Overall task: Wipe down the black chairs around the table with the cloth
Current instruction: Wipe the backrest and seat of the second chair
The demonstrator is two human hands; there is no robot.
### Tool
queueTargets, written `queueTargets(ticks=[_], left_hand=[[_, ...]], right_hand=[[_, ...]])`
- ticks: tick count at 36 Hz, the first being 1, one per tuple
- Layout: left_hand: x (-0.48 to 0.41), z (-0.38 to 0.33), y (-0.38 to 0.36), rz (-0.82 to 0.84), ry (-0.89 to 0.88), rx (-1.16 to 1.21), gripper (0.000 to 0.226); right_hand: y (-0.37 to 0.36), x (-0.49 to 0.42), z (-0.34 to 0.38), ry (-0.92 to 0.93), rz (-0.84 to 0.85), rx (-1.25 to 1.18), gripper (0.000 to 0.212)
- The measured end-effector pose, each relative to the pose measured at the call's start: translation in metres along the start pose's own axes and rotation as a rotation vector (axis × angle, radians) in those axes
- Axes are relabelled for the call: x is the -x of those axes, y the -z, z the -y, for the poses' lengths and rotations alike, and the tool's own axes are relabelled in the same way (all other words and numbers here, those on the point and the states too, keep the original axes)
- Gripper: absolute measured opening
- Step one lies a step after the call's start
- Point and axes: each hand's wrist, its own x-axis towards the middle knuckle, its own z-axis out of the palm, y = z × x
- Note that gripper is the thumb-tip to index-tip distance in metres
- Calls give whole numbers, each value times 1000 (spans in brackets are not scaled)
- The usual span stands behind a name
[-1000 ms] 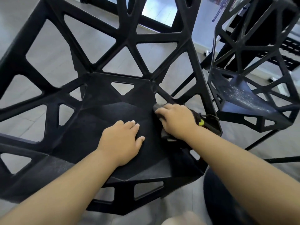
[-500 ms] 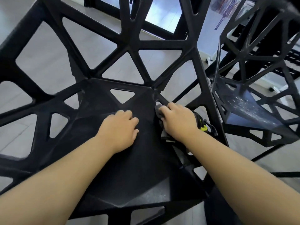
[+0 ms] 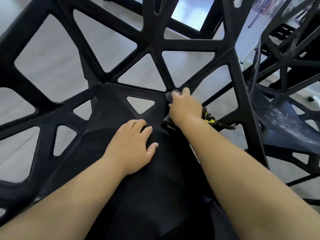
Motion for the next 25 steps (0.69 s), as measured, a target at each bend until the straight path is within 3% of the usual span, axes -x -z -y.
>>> queueTargets(ticks=[6,10,17,20,22,25], left_hand=[[0,1,2,27,3,24,60],[1,1,3,28,10,5,60],[-1,2,1,20,-29,-13,62],[-2,-1,2,47,-26,-13,72],[-2,-2,0,58,-23,-19,67],[-3,-3,0,62,-18,-62,59]], right_hand=[[12,25,-13,119,159,37,25],[17,39,-23,144,162,130,23],[13,6,-3,-17,110,107,25],[18,0,3,16,181,136,29],[25,2,-2,51,202,140,28],[37,9,-20,82,124,190,24]])
